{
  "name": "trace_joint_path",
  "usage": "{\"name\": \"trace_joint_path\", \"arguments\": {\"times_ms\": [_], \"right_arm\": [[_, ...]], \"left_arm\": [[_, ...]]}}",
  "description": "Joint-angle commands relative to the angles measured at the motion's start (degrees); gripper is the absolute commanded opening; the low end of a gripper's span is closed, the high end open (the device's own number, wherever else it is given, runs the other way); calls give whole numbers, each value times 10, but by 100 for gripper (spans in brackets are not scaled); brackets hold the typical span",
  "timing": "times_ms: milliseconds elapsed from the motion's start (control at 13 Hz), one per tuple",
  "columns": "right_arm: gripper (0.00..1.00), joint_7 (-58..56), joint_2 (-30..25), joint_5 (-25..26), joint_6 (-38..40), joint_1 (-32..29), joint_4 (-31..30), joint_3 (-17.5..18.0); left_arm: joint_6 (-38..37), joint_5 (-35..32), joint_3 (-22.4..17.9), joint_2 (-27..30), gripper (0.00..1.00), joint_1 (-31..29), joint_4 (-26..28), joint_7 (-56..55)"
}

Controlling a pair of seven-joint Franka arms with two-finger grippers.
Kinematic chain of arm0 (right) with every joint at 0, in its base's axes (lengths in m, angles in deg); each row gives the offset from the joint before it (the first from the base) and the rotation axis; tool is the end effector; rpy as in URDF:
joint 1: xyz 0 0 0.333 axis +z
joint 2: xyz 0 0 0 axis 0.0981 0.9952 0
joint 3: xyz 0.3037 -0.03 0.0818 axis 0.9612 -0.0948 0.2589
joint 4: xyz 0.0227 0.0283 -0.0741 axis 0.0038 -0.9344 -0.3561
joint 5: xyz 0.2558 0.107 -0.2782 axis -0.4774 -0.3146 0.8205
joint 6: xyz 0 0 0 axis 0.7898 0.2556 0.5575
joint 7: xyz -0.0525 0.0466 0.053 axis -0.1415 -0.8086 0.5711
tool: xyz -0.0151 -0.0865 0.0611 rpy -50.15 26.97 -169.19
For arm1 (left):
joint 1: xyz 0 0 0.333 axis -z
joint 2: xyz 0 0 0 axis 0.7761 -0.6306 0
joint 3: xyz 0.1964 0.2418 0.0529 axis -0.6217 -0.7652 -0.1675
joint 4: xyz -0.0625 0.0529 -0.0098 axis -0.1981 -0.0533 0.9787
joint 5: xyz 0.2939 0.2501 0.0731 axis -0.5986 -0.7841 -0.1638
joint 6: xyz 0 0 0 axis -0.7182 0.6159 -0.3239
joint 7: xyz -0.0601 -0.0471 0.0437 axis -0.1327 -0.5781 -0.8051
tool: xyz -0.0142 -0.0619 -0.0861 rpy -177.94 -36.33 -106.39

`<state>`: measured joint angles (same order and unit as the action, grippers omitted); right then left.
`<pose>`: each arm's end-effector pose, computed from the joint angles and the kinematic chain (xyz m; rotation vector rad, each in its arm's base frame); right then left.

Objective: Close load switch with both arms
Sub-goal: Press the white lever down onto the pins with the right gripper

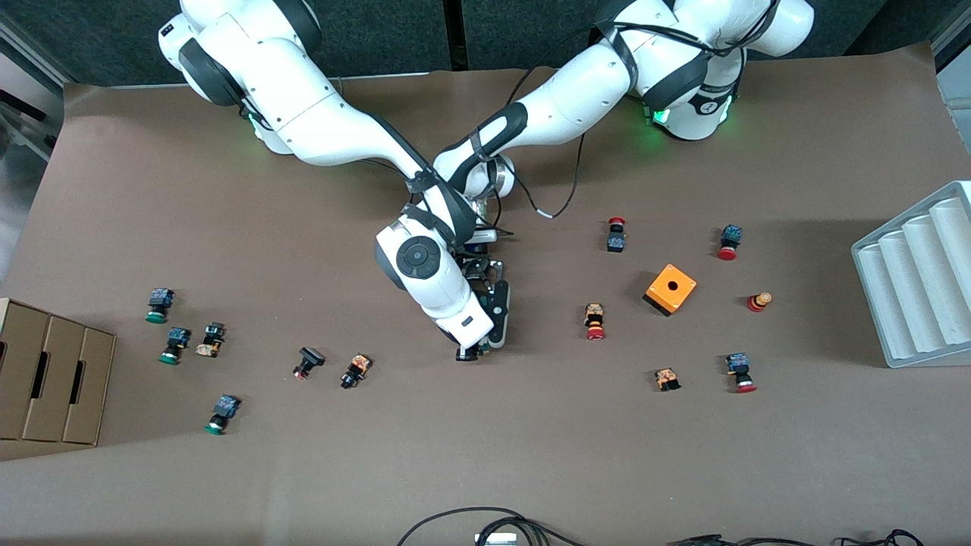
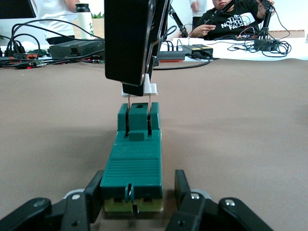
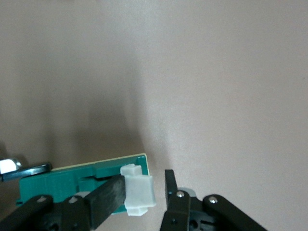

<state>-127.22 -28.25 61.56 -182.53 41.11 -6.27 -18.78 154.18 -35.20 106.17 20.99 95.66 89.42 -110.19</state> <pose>0.5886 0.4548 0.2211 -2.3227 -2.0059 -0.3909 0.3469 -0.5713 0.0613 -2.5244 -0.0515 -1.7914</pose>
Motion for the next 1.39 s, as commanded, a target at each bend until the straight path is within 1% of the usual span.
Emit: {"name": "trace_joint_path", "arguments": {"times_ms": [0,539,1310], "right_arm": [[42,-2,23,-3,-13,-1,25,0],[42,-2,40,-2,-13,-2,40,-1],[42,-6,33,-4,-13,-5,42,-1]], "left_arm": [[-6,-4,-4,-4,64,7,-4,4],[-6,-4,-4,-4,64,6,-4,4],[-6,-4,-4,-5,64,7,-4,4]]}}
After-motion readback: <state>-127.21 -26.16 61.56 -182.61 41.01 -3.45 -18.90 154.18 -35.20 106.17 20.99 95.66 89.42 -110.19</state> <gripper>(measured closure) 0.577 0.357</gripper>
